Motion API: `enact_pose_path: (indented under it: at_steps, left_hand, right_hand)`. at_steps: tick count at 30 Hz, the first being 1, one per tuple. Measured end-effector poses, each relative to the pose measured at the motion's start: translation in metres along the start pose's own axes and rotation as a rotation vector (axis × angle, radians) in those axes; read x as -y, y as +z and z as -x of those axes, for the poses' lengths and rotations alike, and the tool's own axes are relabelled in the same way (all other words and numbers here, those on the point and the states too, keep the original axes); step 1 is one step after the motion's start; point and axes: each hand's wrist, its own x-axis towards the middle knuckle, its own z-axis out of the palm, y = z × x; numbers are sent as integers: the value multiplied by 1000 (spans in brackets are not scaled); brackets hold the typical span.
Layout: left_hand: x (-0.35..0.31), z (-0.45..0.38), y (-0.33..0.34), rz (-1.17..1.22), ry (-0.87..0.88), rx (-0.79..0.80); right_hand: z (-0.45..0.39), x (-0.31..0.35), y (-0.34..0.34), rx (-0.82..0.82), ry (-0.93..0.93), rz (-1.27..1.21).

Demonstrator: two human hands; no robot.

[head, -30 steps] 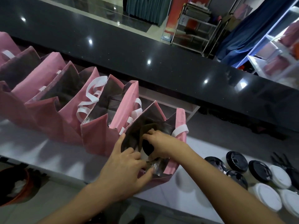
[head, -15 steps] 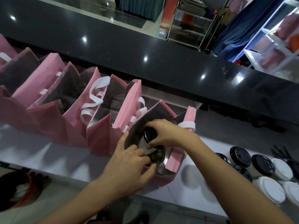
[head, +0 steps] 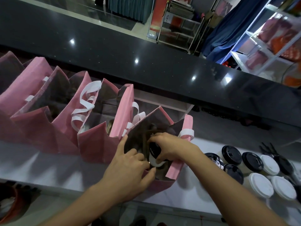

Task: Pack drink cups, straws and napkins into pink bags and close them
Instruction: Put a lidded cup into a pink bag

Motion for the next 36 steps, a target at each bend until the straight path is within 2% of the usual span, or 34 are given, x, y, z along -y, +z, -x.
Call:
enact_pose_path:
  at_steps: [5,9,23,27,31,36]
  left_hand:
    - [-3,-4,0,-3,4,21]
    - [-6,-5,-1,15,-21,64]
    - [-5,-2,4,3,-10,47]
    - [-3,-4,4,4,-6,15]
    - [-1,-4,6,-13,-19,30]
    - [3,-4,8,4,-16,14]
  right_hand:
    - [9,0,7,-27,-11,115]
    - [13,-1,15,-76,-33,118]
    - [6,-2,42,-37,-41,136]
    - [-2,4,39,-41,37,70]
    - [-11,17,29,31,175,-1]
    - [-12,25,21,54,203,-96]
